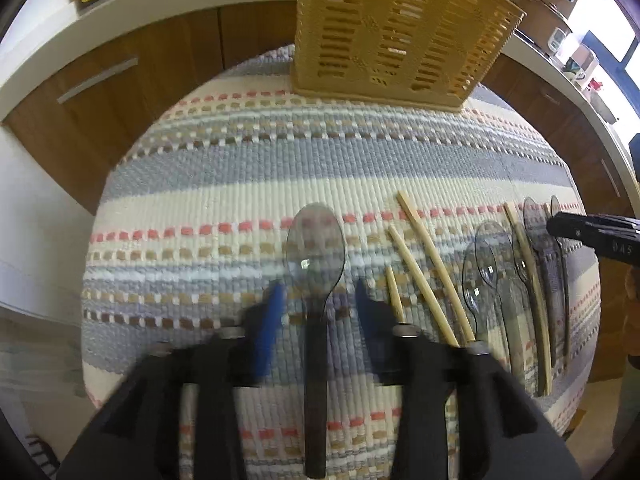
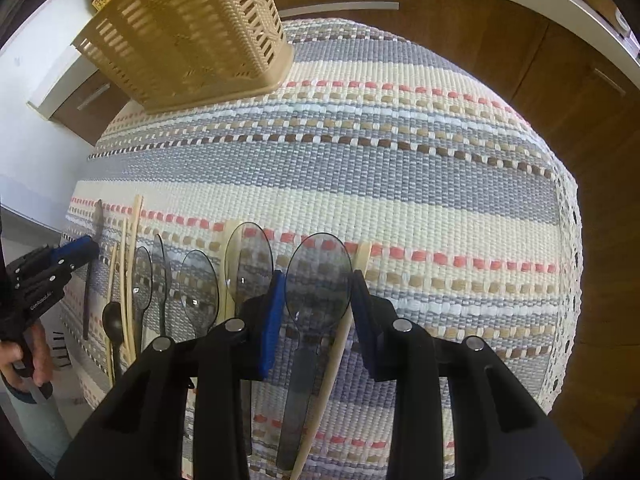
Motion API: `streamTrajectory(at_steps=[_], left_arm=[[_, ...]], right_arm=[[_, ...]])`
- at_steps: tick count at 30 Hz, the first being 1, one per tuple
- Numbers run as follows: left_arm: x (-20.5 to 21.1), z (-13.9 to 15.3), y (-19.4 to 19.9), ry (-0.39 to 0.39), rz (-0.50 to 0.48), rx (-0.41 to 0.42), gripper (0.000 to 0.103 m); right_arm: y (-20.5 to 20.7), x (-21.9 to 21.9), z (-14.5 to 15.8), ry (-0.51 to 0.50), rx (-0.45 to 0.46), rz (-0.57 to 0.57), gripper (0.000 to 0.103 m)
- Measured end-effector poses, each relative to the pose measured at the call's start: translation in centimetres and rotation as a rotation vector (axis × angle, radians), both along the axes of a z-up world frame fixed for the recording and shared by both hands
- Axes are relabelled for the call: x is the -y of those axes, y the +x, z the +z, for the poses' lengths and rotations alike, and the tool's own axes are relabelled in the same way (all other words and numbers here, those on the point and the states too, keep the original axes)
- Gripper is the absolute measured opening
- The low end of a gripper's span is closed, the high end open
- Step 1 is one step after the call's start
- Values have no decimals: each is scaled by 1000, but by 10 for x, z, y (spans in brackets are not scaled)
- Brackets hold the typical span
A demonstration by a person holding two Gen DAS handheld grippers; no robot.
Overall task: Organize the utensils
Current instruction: 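Grasp a clear plastic spoon with the left tool while the right tool grasps another clear spoon, then carry both spoons over the yellow basket and open both tools to drop them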
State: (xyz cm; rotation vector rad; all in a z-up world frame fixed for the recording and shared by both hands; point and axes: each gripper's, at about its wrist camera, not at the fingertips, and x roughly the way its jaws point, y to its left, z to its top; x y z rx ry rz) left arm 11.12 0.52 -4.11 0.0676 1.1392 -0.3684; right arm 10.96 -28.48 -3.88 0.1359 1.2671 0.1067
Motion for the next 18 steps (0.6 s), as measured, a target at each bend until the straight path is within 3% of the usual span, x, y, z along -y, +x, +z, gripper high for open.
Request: streamTrajectory(at_steps=[5, 8, 11, 14, 18], left_arm=[[4, -2, 21, 1, -9, -35, 44], [19, -2, 26, 109, -34, -15, 30], [31, 1, 22, 165, -53, 31, 30], [30, 21, 9, 105, -51, 125, 29], [23, 77, -9, -11, -47, 283, 29]], right_arm=[[-13, 7, 3, -8, 19, 33, 30], [-21, -1, 10, -33, 57, 59, 30], [-29, -6, 23, -51, 122, 88, 30], [-42, -9, 42, -51, 200, 116, 30], [-55, -12, 77, -18, 328, 152, 30]])
